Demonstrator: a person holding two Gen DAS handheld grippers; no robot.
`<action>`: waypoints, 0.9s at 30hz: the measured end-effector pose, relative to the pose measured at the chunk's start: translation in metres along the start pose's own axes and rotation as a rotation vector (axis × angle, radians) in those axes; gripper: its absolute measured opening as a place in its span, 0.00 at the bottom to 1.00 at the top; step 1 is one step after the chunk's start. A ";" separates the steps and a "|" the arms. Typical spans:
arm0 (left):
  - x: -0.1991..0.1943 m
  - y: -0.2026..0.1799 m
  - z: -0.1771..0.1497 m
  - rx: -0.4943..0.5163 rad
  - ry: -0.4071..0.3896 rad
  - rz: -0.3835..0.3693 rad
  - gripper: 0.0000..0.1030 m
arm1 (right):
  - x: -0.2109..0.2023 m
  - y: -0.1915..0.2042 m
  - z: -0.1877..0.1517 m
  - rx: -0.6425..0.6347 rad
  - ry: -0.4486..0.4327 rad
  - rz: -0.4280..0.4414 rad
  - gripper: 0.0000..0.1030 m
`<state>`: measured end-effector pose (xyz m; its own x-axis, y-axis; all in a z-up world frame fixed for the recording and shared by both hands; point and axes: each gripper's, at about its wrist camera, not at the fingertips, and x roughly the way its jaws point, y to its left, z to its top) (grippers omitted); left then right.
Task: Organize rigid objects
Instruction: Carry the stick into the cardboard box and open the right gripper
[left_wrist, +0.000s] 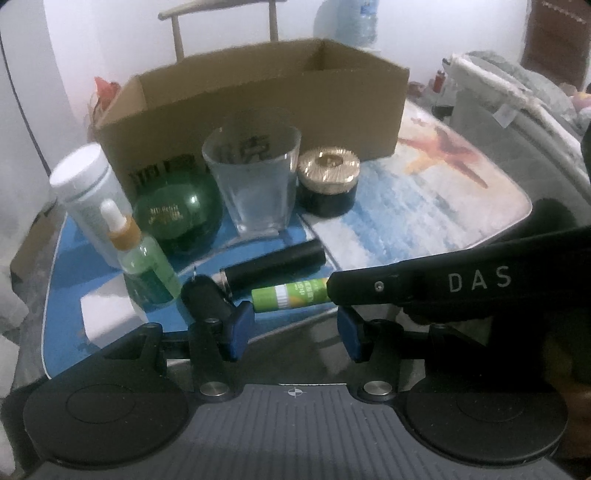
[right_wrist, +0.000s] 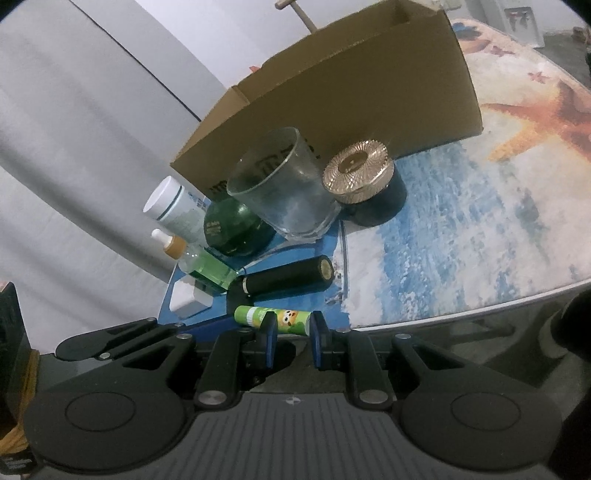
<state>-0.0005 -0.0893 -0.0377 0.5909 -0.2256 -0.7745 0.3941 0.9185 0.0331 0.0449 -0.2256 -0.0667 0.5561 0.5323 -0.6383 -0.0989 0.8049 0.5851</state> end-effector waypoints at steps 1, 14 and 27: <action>-0.003 0.000 0.002 0.005 -0.011 0.001 0.48 | -0.004 0.002 0.001 -0.004 -0.010 0.002 0.20; -0.042 0.033 0.110 0.063 -0.222 0.024 0.48 | -0.048 0.055 0.089 -0.212 -0.248 0.068 0.20; 0.103 0.098 0.218 -0.064 0.156 -0.082 0.50 | 0.088 0.007 0.250 -0.045 0.080 0.043 0.20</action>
<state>0.2519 -0.0932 0.0236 0.4400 -0.2521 -0.8619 0.3879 0.9190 -0.0708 0.2997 -0.2387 0.0068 0.4830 0.5846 -0.6519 -0.1594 0.7908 0.5910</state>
